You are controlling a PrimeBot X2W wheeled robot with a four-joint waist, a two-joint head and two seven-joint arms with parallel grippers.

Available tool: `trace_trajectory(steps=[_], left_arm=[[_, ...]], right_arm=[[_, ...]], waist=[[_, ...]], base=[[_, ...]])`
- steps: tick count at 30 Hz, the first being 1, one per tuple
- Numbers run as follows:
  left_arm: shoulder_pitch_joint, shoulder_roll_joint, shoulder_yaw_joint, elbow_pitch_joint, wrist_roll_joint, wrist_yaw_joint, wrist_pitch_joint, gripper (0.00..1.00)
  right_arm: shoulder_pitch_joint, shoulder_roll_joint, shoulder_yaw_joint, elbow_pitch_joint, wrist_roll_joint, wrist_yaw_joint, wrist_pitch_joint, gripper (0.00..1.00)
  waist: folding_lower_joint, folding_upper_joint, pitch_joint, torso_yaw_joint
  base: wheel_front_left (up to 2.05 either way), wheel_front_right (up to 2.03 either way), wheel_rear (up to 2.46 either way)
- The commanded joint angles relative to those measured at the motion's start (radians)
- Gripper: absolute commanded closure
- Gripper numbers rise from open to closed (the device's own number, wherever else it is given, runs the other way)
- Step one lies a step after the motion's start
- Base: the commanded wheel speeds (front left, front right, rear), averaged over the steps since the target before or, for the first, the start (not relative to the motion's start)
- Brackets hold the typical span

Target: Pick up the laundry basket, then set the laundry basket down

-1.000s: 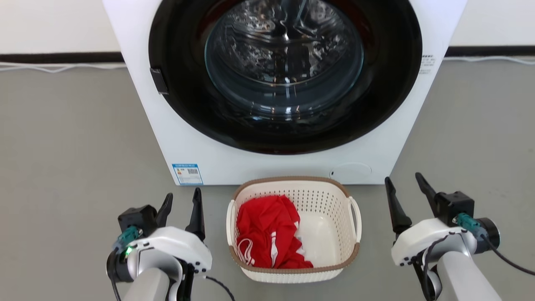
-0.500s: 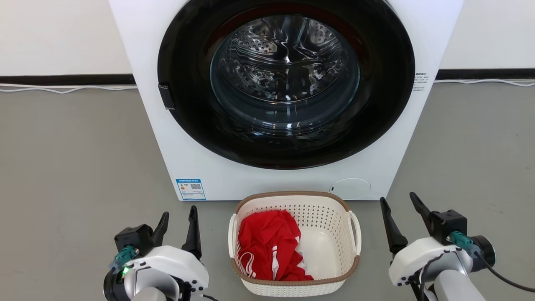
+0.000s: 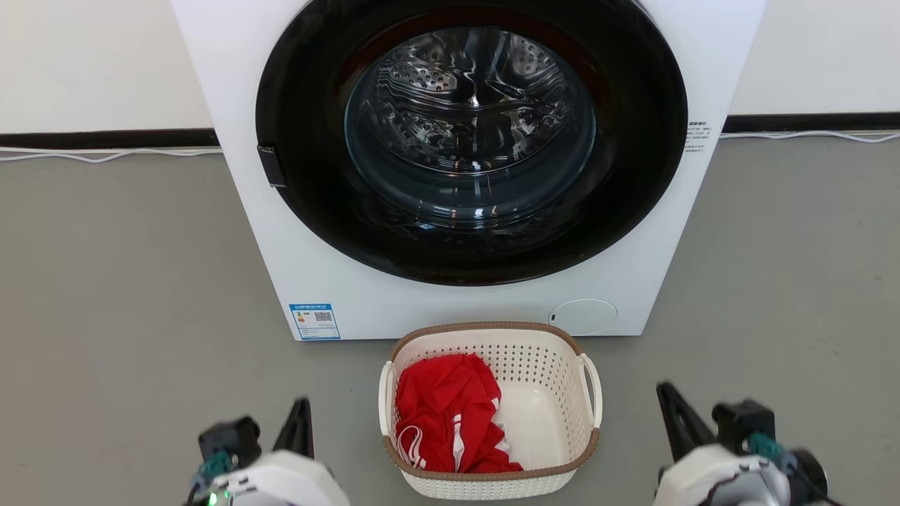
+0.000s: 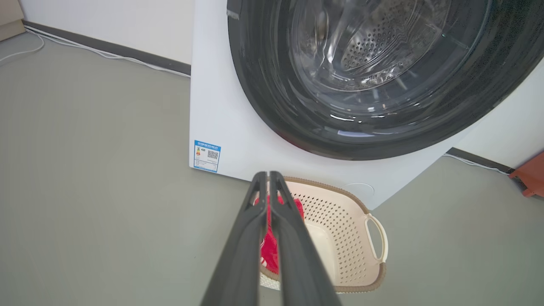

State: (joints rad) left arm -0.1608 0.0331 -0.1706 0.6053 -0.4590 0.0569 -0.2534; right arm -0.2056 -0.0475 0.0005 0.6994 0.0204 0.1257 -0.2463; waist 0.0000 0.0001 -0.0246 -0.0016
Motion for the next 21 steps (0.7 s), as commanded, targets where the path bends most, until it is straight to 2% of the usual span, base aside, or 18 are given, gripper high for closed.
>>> trace_trajectory(steps=[1,6,9,21], left_arm=[[-0.024,0.002,0.007,-0.019,-0.018,-0.003,0.007,1.00],[-0.020,0.002,0.019,-0.034,-0.064,-0.011,0.022,1.00],[-0.017,0.003,0.025,-0.042,-0.092,-0.015,0.030,1.00],[-0.010,0.004,0.049,-0.074,-0.193,-0.032,0.061,1.00]], right_arm=[[-0.031,-0.002,-0.009,-0.015,0.023,0.000,0.008,1.00],[-0.026,-0.002,-0.016,-0.032,0.088,0.000,0.027,1.00],[-0.020,-0.002,-0.016,-0.045,0.127,0.000,0.033,1.00],[-0.005,-0.002,-0.020,-0.089,0.269,0.001,0.059,1.00]], waist=[[0.0001,-0.0001,0.000,0.000],[0.0022,-0.0001,-0.001,0.000],[0.0004,-0.0001,0.001,0.000],[0.0000,-0.0001,0.005,0.000]], base=[[0.00,0.00,0.00],[0.00,0.00,0.00],[0.00,0.00,0.00],[0.00,0.00,0.00]])
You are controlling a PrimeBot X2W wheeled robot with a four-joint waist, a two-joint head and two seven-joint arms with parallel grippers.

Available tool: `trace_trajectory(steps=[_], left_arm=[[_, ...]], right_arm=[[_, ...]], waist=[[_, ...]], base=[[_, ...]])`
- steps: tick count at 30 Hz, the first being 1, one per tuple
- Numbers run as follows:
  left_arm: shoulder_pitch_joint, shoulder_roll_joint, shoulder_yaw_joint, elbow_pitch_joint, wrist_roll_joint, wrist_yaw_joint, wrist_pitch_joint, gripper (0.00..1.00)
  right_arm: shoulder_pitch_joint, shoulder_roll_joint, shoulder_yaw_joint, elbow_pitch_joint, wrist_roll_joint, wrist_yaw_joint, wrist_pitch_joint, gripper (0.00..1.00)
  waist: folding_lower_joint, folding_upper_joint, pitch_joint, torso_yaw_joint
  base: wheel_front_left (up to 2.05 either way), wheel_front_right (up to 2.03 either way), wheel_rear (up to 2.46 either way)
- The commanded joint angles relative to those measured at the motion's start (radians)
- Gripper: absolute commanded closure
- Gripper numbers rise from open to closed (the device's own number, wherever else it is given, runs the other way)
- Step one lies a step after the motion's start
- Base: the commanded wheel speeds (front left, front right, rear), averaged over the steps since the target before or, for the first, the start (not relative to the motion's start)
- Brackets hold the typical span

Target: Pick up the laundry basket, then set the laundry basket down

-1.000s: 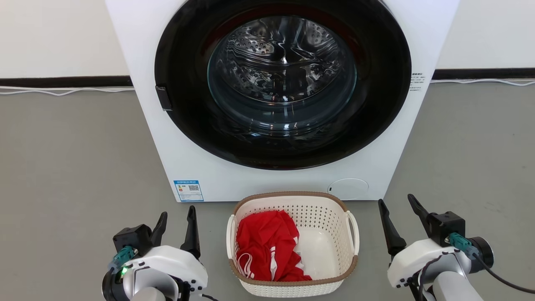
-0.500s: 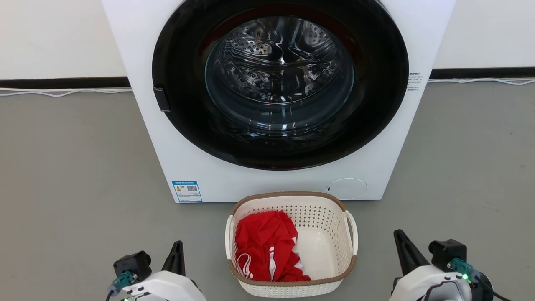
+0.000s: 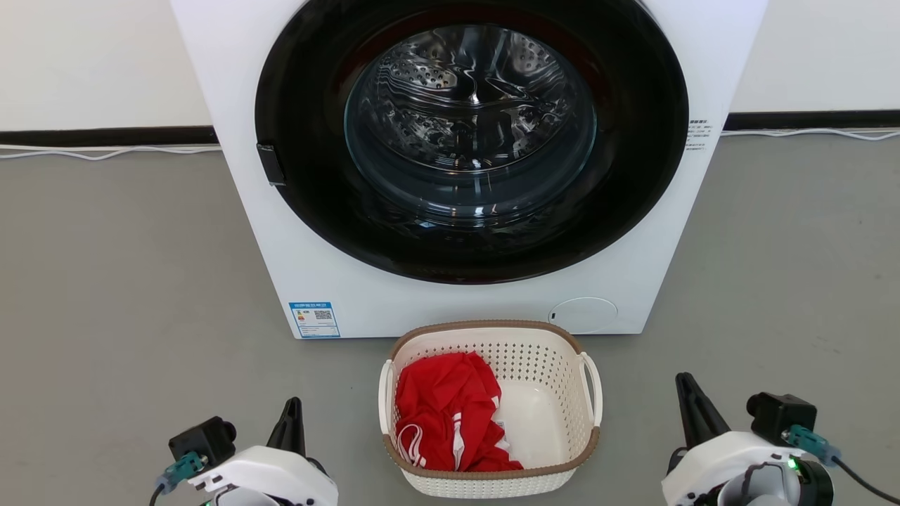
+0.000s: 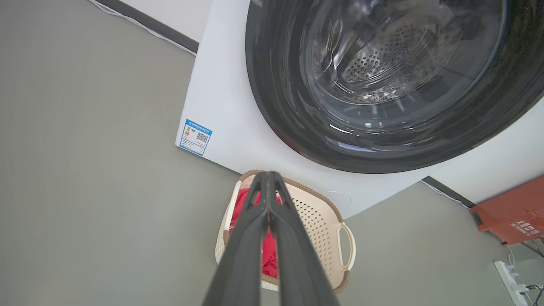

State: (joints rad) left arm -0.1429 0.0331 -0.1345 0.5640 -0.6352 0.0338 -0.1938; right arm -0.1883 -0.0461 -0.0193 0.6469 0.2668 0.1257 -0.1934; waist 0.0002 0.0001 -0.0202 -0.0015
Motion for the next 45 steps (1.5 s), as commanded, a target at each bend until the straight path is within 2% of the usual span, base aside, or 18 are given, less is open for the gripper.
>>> trace_trajectory(steps=[1,45], left_arm=[[-0.028,0.004,0.015,-0.035,-0.026,-0.010,0.004,1.00],[-0.002,0.010,0.112,-0.154,-0.422,-0.075,0.131,1.00]], right_arm=[[-0.022,-0.003,-0.001,-0.040,0.035,0.001,0.009,1.00],[0.021,-0.004,-0.040,-0.192,0.581,0.003,0.133,1.00]], waist=[[-0.0001,-0.0001,0.000,0.000],[-0.0002,-0.0001,0.010,0.001]], base=[[0.00,0.00,0.00],[0.00,0.00,0.00]])
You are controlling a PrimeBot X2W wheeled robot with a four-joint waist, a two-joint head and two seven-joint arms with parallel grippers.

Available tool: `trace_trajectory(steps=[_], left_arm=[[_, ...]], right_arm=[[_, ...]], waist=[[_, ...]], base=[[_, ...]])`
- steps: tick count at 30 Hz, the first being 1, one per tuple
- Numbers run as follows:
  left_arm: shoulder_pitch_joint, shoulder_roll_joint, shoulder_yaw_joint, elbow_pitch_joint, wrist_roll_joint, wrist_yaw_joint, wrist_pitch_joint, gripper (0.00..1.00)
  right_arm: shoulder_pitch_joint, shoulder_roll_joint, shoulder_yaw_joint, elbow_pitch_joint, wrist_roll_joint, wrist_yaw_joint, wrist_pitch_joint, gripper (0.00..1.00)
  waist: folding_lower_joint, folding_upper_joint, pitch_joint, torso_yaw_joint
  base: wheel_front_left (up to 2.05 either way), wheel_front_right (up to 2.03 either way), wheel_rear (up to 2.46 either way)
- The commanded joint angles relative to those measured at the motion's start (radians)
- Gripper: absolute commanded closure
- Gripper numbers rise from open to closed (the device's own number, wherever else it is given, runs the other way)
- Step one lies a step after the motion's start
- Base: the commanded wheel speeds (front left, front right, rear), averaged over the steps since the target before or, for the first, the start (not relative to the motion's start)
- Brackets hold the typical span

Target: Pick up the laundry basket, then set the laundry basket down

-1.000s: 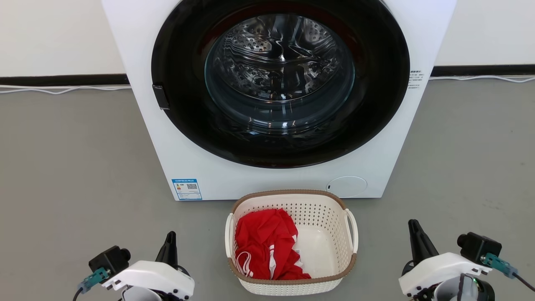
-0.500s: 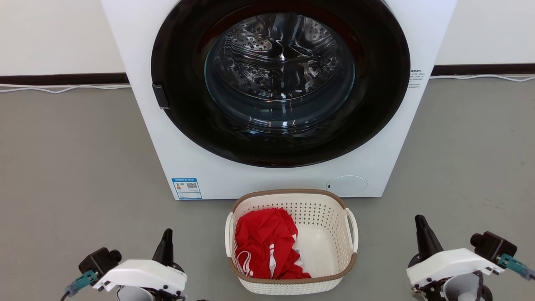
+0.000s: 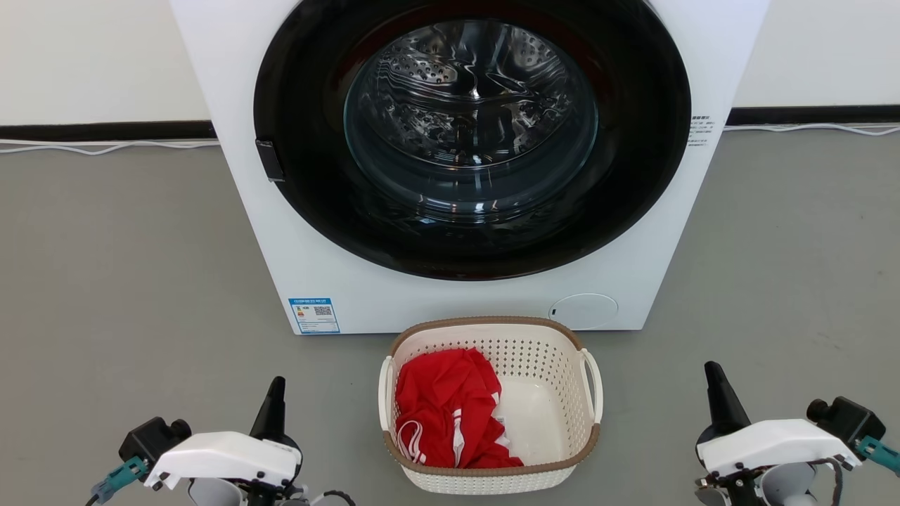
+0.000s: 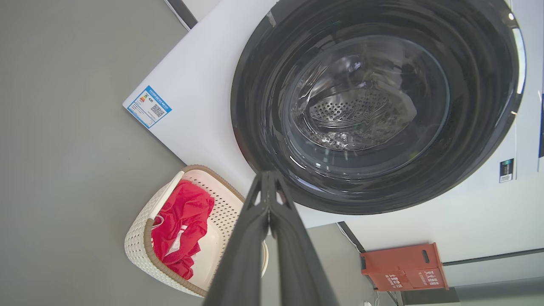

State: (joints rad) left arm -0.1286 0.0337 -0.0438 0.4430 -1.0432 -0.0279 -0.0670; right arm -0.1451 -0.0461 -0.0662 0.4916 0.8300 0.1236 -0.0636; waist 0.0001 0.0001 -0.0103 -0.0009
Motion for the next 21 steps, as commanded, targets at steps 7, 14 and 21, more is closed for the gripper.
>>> trace_trajectory(steps=[7,14,21], left_arm=[[-0.011,0.010,0.040,-0.055,-0.087,-0.025,0.028,1.00],[-0.007,0.011,0.056,-0.074,-0.152,-0.035,0.048,1.00],[-0.003,0.012,0.072,-0.093,-0.216,-0.046,0.069,1.00]], right_arm=[[-0.014,-0.004,0.000,-0.064,0.119,0.005,0.026,1.00],[-0.007,-0.004,-0.006,-0.089,0.208,0.005,0.046,1.00],[0.000,-0.004,-0.013,-0.114,0.297,0.006,0.067,1.00]], waist=[[-0.0001,-0.0001,0.002,0.000],[-0.0001,-0.0001,0.003,0.000],[-0.0001,-0.0001,0.005,0.000]], base=[[0.00,0.00,0.00],[0.00,0.00,0.00],[0.00,0.00,0.00]])
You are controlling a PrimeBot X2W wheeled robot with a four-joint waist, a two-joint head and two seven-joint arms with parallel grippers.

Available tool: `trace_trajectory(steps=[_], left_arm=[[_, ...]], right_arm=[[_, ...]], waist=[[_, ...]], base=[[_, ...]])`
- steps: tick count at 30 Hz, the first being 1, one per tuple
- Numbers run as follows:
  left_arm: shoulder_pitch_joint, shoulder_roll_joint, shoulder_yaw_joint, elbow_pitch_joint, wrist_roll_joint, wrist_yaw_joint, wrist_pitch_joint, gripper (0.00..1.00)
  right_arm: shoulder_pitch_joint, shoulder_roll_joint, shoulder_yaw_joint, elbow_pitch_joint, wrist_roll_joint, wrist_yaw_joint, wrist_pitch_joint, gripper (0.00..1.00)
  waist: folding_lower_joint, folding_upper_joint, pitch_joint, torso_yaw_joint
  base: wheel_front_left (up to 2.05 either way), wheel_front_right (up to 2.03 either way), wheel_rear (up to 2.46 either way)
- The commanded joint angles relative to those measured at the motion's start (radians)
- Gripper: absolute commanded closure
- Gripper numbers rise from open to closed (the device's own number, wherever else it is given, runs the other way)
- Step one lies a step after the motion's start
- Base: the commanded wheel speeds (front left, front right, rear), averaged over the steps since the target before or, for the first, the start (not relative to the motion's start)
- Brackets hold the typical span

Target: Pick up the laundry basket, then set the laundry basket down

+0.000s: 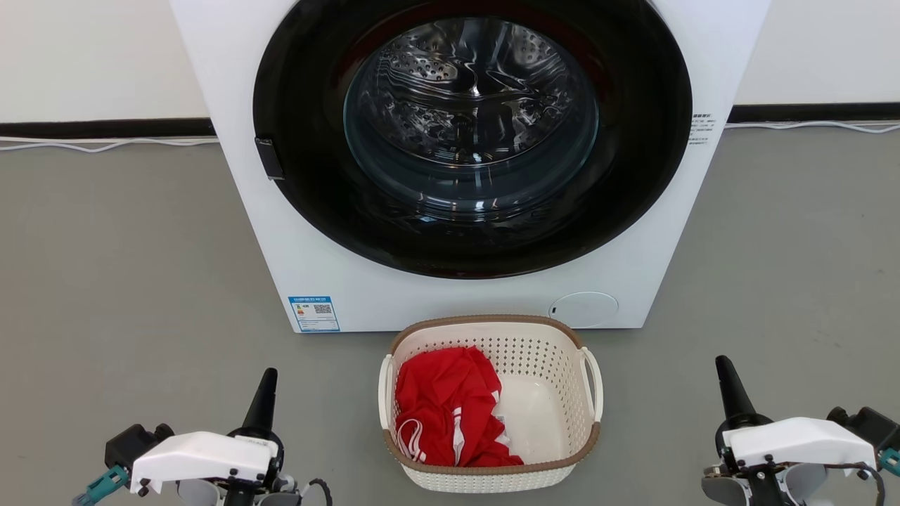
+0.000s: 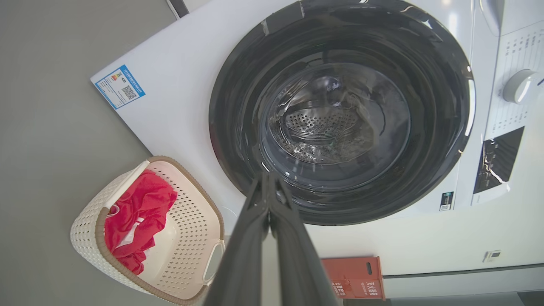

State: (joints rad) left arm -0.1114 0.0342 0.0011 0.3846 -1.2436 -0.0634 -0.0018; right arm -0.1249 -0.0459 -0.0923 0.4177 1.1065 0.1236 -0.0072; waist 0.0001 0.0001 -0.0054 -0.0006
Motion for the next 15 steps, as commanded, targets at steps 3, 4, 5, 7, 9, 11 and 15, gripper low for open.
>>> trace_trajectory(steps=[3,4,5,7,9,11,15], left_arm=[[-0.018,0.012,0.034,-0.043,-0.043,-0.015,0.012,1.00],[-0.017,0.012,0.036,-0.046,-0.053,-0.016,0.015,1.00],[-0.017,0.012,0.038,-0.048,-0.062,-0.018,0.018,1.00],[-0.016,0.012,0.043,-0.054,-0.080,-0.021,0.024,1.00],[-0.014,0.012,0.047,-0.059,-0.099,-0.024,0.030,1.00],[-0.013,0.013,0.052,-0.065,-0.117,-0.027,0.036,1.00],[-0.011,0.013,0.059,-0.073,-0.145,-0.031,0.045,1.00]], right_arm=[[-0.017,-0.004,0.011,-0.050,0.059,0.006,0.019,1.00],[-0.016,-0.004,0.010,-0.054,0.071,0.006,0.022,1.00],[-0.015,-0.004,0.009,-0.057,0.084,0.006,0.025,1.00],[-0.014,-0.004,0.007,-0.064,0.110,0.006,0.031,1.00],[-0.012,-0.004,0.005,-0.071,0.135,0.006,0.036,1.00],[-0.010,-0.004,0.003,-0.078,0.160,0.006,0.042,1.00],[-0.007,-0.004,0.001,-0.089,0.199,0.006,0.051,1.00]], waist=[[0.0000,-0.0001,0.001,0.000],[0.0000,-0.0001,0.001,0.000],[0.0000,-0.0001,0.001,0.000],[0.0000,-0.0001,0.002,0.000],[0.0000,-0.0001,0.002,0.000],[0.0000,-0.0001,0.003,0.000],[0.0000,-0.0001,0.003,0.000]], base=[[0.00,0.00,0.00],[0.00,0.00,0.00],[0.00,0.00,0.00],[0.00,0.00,0.00],[0.00,0.00,0.00],[0.00,0.00,0.00],[0.00,0.00,0.00]])
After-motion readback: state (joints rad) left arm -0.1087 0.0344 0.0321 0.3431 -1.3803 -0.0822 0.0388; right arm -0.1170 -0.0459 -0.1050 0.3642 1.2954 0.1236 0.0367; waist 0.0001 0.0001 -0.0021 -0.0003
